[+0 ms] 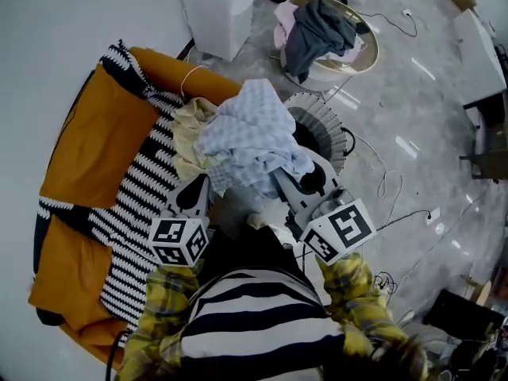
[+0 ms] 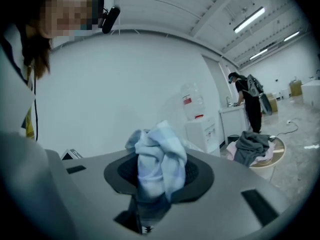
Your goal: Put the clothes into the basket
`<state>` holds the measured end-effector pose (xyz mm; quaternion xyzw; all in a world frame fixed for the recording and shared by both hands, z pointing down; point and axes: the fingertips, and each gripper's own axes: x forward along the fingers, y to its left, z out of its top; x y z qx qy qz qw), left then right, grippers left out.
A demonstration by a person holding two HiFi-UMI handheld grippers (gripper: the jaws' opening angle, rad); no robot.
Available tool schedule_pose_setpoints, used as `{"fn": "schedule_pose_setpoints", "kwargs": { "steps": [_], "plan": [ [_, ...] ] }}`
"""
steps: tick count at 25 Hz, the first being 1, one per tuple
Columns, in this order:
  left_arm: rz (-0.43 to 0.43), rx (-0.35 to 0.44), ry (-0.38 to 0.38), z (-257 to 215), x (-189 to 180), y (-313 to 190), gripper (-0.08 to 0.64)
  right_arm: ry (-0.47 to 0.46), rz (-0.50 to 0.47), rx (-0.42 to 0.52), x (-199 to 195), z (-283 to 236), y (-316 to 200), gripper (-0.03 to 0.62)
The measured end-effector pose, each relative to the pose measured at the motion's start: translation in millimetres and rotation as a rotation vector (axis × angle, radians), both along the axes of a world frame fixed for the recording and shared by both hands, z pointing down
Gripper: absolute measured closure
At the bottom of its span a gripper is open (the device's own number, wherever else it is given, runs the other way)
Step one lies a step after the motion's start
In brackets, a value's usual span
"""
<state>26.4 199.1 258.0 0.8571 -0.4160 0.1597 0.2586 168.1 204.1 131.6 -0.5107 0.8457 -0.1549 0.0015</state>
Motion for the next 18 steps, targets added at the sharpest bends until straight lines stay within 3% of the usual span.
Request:
{"fn": "schedule_pose_setpoints", "kwargs": {
  "steps": [10, 18],
  "plan": [
    [0.212, -0.032, -0.01, 7, 82, -17, 0.534, 0.037, 0.394, 0.011, 147, 2, 13, 0.449],
    [0.364, -0.068, -0.032, 34, 115, -40, 0.534, 0.073, 0.591, -0.083, 193, 61, 16, 0.448]
  ]
}}
